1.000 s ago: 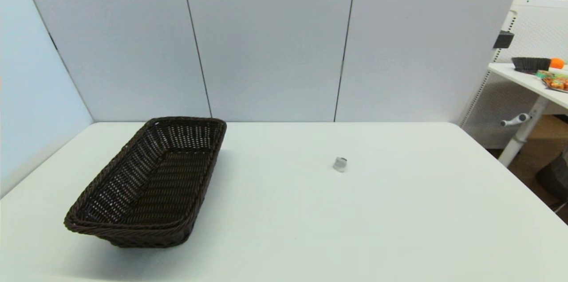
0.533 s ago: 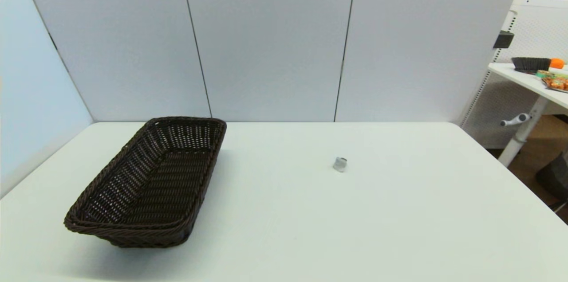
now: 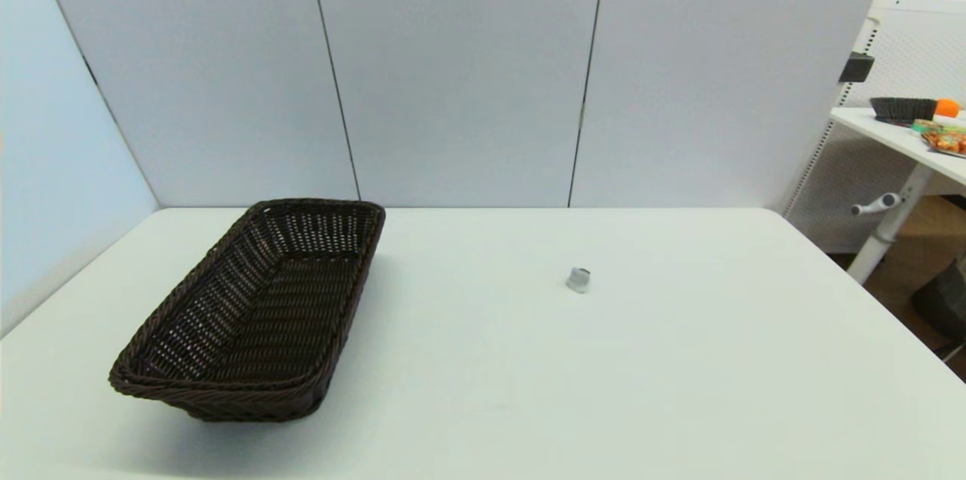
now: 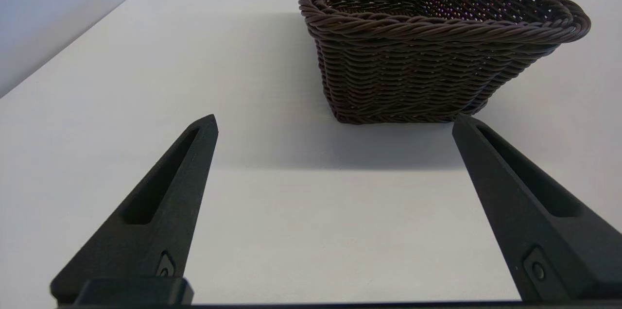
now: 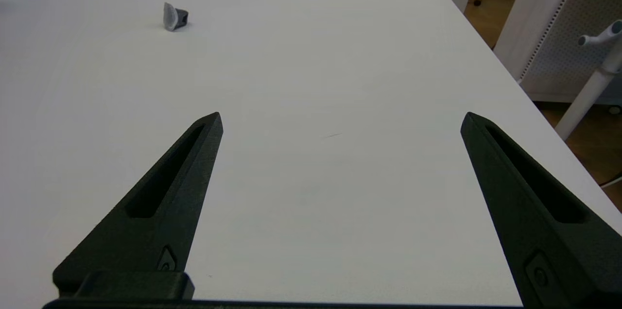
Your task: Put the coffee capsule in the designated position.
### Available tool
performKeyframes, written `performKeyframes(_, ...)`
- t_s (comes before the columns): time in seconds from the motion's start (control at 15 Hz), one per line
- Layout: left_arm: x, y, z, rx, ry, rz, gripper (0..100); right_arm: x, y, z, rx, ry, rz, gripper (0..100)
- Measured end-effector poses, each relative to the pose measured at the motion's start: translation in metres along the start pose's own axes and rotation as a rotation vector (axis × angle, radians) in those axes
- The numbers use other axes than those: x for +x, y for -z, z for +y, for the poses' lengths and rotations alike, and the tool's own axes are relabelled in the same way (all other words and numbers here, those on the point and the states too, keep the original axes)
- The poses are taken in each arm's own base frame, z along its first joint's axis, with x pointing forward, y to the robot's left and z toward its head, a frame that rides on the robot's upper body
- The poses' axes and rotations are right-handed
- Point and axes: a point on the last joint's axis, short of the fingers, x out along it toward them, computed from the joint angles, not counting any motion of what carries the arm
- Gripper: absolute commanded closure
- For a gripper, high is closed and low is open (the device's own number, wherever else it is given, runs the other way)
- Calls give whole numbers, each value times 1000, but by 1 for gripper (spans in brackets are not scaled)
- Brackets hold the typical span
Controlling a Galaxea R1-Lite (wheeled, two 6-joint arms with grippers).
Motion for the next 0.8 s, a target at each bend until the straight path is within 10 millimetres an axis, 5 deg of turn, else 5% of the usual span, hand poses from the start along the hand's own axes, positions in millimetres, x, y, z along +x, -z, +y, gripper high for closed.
performKeyframes(0.33,8,-24,1,27,2,4,0,0,0,0,0,0,0,0)
performKeyframes(0.53,17,-71,2,33,29,-16,0,0,0,0,0,0,0,0)
performKeyframes(0.8,46,-160,1,38,135,-76,0,0,0,0,0,0,0,0)
